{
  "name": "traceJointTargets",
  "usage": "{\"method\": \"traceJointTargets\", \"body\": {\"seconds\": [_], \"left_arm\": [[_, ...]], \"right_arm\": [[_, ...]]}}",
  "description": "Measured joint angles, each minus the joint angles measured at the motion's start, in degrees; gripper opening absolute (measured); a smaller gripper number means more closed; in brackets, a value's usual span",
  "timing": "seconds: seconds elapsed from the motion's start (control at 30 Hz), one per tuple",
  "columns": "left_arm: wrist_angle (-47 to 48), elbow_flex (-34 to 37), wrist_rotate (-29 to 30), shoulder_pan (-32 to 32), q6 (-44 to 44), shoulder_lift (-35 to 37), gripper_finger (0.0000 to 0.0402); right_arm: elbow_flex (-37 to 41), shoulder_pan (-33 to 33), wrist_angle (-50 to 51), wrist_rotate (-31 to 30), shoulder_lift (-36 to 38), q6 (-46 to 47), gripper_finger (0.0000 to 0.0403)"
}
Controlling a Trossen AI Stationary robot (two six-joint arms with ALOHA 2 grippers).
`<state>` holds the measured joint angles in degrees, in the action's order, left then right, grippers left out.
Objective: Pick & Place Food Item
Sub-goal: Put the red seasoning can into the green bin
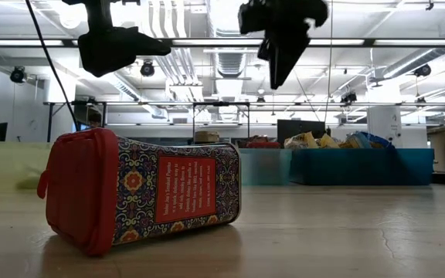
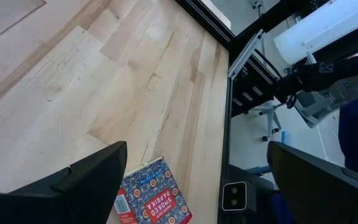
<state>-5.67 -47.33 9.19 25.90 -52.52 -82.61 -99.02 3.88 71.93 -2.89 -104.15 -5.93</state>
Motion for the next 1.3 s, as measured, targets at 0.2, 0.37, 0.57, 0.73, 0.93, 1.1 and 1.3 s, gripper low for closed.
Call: {"method": "traceJointTargets", "body": {"seconds": [0.2, 0.37, 0.57, 0.73, 0.93, 1.1, 1.3], "left_arm": [[0.0, 0.0, 0.0, 0.0, 0.0, 0.0, 0.0392], [-0.8, 0.0, 0.1, 0.0, 3.9, 0.0, 0.0392], [-0.4, 0.0, 0.1, 0.0, 4.3, 0.0, 0.0392], [-0.3, 0.0, 0.2, 0.0, 4.3, 0.0, 0.0392], [2.1, 0.0, 1.8, -0.1, -0.7, 0.0, 0.0392], [4.1, 0.0, 2.9, -0.1, -7.5, 0.0, 0.0392], [6.2, 0.0, 3.0, -0.1, -18.4, 0.0, 0.0392]], "right_arm": [[4.6, -6.4, -3.8, 1.8, 2.3, 2.7, 0.0056], [6.9, -11.2, -6.1, 1.7, 2.8, 3.5, 0.0012], [7.2, -14.7, -14.1, 1.5, 4.1, 6.7, 0.0013], [7.2, -16.9, -21.9, 1.5, 5.7, 8.5, 0.0013], [7.2, -17.8, -23.9, 1.4, 6.7, 9.6, 0.0013], [7.2, -17.8, -23.8, 1.4, 6.7, 9.2, 0.0013], [7.2, -17.7, -24.2, 1.4, 5.9, 8.6, 0.0013]]}}
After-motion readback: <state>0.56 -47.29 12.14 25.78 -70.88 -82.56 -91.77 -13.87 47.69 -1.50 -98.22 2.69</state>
